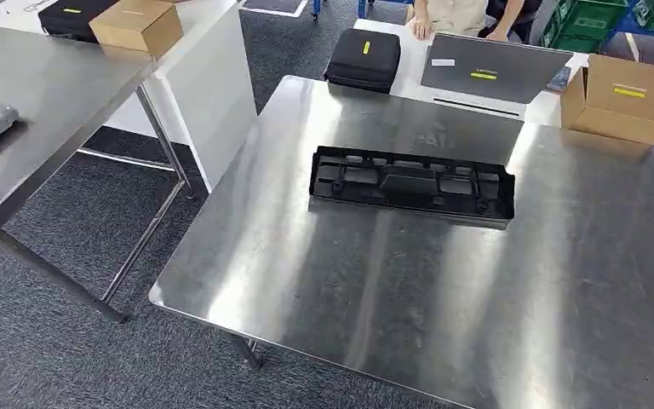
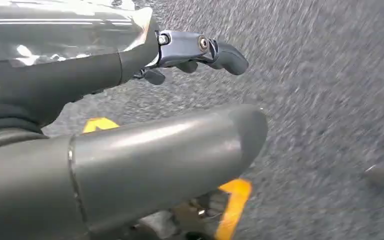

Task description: Take the parts from the cabinet and place them on the table.

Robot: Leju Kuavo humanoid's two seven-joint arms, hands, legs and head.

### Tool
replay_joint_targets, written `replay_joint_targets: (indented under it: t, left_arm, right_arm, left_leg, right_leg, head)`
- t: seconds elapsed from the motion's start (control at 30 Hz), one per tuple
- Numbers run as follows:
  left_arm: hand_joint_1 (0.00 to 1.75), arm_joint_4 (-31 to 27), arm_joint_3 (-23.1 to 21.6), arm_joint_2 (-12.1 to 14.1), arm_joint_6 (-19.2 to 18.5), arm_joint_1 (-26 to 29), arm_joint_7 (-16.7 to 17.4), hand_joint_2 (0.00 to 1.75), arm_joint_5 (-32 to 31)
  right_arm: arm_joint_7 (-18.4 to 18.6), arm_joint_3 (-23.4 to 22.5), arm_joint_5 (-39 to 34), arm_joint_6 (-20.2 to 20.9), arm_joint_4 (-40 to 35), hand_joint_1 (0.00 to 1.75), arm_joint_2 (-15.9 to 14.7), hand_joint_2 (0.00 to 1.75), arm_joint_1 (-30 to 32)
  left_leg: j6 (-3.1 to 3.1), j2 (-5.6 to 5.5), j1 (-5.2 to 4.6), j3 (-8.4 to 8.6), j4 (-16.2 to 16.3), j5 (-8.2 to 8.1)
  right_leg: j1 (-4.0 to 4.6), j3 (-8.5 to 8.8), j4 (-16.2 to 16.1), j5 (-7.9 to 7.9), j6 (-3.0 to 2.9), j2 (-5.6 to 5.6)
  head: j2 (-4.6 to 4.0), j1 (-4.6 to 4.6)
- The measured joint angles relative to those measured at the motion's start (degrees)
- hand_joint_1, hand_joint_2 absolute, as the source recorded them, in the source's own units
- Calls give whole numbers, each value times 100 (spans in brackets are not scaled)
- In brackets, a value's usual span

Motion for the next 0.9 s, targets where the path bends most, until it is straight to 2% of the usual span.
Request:
replay_joint_targets:
  t: [0.1, 0.17, 0.23, 0.5, 0.57, 0.63, 0.7, 0.9]
  left_arm:
    - [0, 2, -76, 11, -139, -8, 133, 0, -67]
    - [0, 2, -98, 13, -170, -10, 152, 0, -113]
    - [0, 0, -109, 22, -164, -6, 168, 0, -131]
    - [0, 2, -229, 70, -234, -3, 341, 0, -363]
    - [0, 2, -251, 83, -260, -3, 402, 0, -393]
    - [0, 2, -284, 101, -260, 1, 452, 0, -426]
    - [0, 2, -295, 114, -260, 2, 485, 0, -424]
    - [0, 2, -310, 122, -314, 7, 502, 0, -415]
  right_arm:
    - [233, 299, 501, 655, 488, 0, 311, 0, -4]
    - [334, 492, 697, 793, 734, 0, 534, 0, -4]
    - [459, 665, 924, 904, 900, 0, 632, 0, -15]
    - [963, 1132, 1206, 1320, 1173, 0, 819, 0, -1]
    - [913, 1158, 1157, 1666, 1212, 0, 852, 0, -1]
    - [646, 1184, 1028, 2140, 1245, 0, 870, 0, 1]
    - [443, 1187, 954, 2421, 1256, 0, 903, 0, -4]
    - [454, 1237, 1057, 2674, 1289, 0, 920, 0, 0]
  left_leg:
    - [0, 0, 0, 1, 0, -1]
    - [-2, -4, -1, -2, -1, 0]
    - [-6, -3, 3, -3, -2, 3]
    - [-6, -2, -1, -1, -1, 3]
    - [-5, -2, -1, -1, -1, 3]
    - [-5, -2, -1, -2, -1, 3]
    - [-5, -2, -1, -2, -1, 2]
    - [-5, -2, -1, -1, -1, 2]
  right_leg:
    - [3, -4, 0, 0, 0, 0]
    - [3, -6, 1, -2, -1, -4]
    - [4, -5, 4, -2, -2, -3]
    - [0, -3, 3, -1, -2, -1]
    - [0, -3, 3, -2, -2, -1]
    - [0, -3, 3, -2, -2, -1]
    - [0, -3, 3, -2, -2, -1]
    - [0, -3, 3, -2, -2, -1]
  head:
    - [0, -6]
    - [0, -7]
    - [0, 0]
    - [0, -2]
    - [0, 0]
    - [0, -2]
    - [0, 0]
    - [0, 0]
